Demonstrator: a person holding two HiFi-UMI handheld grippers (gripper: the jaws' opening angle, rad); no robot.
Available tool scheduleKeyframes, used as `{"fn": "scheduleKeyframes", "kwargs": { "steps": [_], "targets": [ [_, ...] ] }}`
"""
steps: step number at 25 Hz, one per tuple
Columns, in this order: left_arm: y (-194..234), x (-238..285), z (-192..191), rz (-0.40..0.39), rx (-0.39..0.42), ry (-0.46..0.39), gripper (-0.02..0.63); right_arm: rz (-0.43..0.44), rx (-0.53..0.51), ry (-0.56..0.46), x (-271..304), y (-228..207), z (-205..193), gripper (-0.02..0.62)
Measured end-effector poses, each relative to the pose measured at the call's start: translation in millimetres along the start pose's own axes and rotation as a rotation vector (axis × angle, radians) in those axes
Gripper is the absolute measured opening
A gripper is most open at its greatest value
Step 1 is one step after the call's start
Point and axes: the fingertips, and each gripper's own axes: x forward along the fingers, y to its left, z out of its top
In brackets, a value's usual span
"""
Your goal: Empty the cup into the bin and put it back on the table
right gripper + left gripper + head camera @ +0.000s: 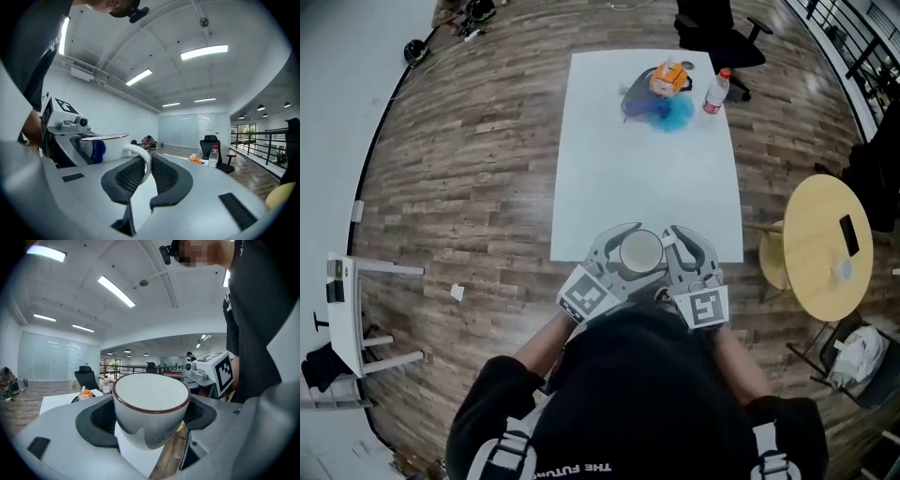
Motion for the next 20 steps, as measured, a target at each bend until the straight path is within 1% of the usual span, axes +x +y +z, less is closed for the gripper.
{"fn": "scheduleKeyframes", "kwargs": {
  "steps": [3, 8, 14, 20],
  "targets": [
    [-5.6, 10.6, 4.7, -0.02, 0.021, 0.004, 0.39, -0.027, 0.009, -0.014, -8.1, -11.1, 2.3, 0.051],
    [-6.1, 23.3, 9.5, -0.012, 0.034, 0.013, 0.39, -0.025, 0.011, -0.032, -11.0, -24.3, 4.0, 0.051],
    [3.6, 22.7, 16.1, 0.007, 0.029, 0.024, 0.39, -0.009, 0.005, -0.038, -1.6, -26.9, 12.8, 0.051],
    [10.2, 18.6, 11.1, 0.016, 0.008, 0.029, 0.39, 0.003, 0.016, -0.026, 6.5, -22.5, 8.8, 0.051]
  ]
}}
